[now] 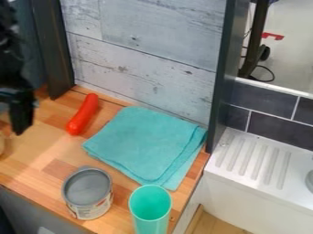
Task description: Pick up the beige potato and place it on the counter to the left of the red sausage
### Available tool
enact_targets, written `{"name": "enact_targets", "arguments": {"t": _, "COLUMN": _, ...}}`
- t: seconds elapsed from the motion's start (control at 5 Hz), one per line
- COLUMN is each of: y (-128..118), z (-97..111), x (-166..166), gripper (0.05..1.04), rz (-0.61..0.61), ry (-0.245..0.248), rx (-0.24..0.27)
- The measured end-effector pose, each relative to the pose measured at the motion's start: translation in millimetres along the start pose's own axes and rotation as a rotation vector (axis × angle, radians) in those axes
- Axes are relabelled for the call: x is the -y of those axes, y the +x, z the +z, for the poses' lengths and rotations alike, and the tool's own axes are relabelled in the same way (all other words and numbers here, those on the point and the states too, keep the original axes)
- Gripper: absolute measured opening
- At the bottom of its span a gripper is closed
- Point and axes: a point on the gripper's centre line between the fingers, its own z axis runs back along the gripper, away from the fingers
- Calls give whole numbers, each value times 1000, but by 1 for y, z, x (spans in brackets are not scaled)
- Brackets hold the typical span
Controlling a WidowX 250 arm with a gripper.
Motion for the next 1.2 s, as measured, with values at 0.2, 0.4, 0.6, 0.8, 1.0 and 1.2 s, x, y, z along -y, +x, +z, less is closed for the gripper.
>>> {"name": "enact_targets", "arguments": {"t": 0.2, "y": 0, "z": -7, "x": -25, "gripper": 1001, "rz": 105, "ry": 30, "rx": 41}}
{"name": "enact_targets", "arguments": {"t": 0.4, "y": 3, "z": -15, "x": -52, "gripper": 1001, "rz": 249, "ry": 58, "rx": 101}}
{"name": "enact_targets", "arguments": {"t": 0.6, "y": 6, "z": -33, "x": -68, "gripper": 1001, "rz": 367, "ry": 71, "rx": 103}}
{"name": "enact_targets", "arguments": {"t": 0.8, "y": 18, "z": -50, "x": -74, "gripper": 1001, "rz": 456, "ry": 86, "rx": 133}}
{"name": "enact_targets", "arguments": {"t": 1.0, "y": 32, "z": -75, "x": -76, "gripper": 1001, "rz": 502, "ry": 57, "rx": 112}}
{"name": "enact_targets", "arguments": {"t": 1.2, "y": 47, "z": -91, "x": -78, "gripper": 1001, "rz": 554, "ry": 19, "rx": 139}}
